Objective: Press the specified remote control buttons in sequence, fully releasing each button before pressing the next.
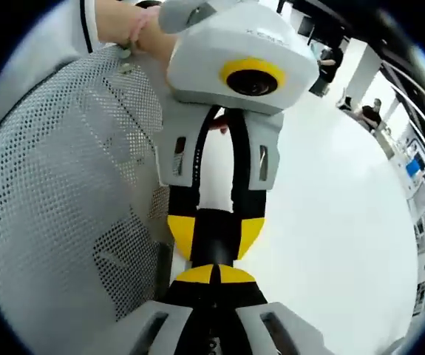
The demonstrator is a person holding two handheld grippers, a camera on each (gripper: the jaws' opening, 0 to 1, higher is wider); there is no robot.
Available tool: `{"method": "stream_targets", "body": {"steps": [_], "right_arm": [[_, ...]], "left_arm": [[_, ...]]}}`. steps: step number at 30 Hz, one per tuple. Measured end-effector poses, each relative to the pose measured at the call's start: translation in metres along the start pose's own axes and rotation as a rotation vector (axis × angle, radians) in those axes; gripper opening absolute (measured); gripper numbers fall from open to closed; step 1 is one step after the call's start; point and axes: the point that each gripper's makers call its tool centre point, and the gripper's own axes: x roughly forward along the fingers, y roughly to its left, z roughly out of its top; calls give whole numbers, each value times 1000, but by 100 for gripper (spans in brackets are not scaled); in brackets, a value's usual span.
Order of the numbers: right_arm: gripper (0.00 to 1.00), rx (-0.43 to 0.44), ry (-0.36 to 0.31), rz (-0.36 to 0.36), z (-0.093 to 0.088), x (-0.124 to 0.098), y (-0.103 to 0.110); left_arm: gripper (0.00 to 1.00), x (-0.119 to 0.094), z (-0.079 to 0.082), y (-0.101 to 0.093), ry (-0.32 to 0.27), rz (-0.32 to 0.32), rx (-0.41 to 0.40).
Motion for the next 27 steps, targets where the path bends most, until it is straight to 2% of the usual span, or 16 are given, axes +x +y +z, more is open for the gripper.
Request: {"method": "stream_targets", "body": {"steps": [7,13,18,20,21,25,27], "right_arm": [[0,144,-102,24,3,-1,-1],[1,196,-157,30,4,-2,4],[8,168,-155,7,4,-2,7],[21,135,-110,-30,-4,-2,4],[24,134,-96,-29,-8,0,6],[24,188,-116,-15,-12,-4,2],[23,186,-100,-8,-16,-3,2]], "left_arm": [[25,0,-1,0,16,12,2],[25,1,-1,-1,59,18,-6],[25,1,-1,-1,57,36,-22],[25,2,-1,-1,63,40,-25],[25,2,-1,-1,67,41,-24],[25,2,-2,-3,82,38,-17],[24,2,-3,-3,83,41,-20]]}}
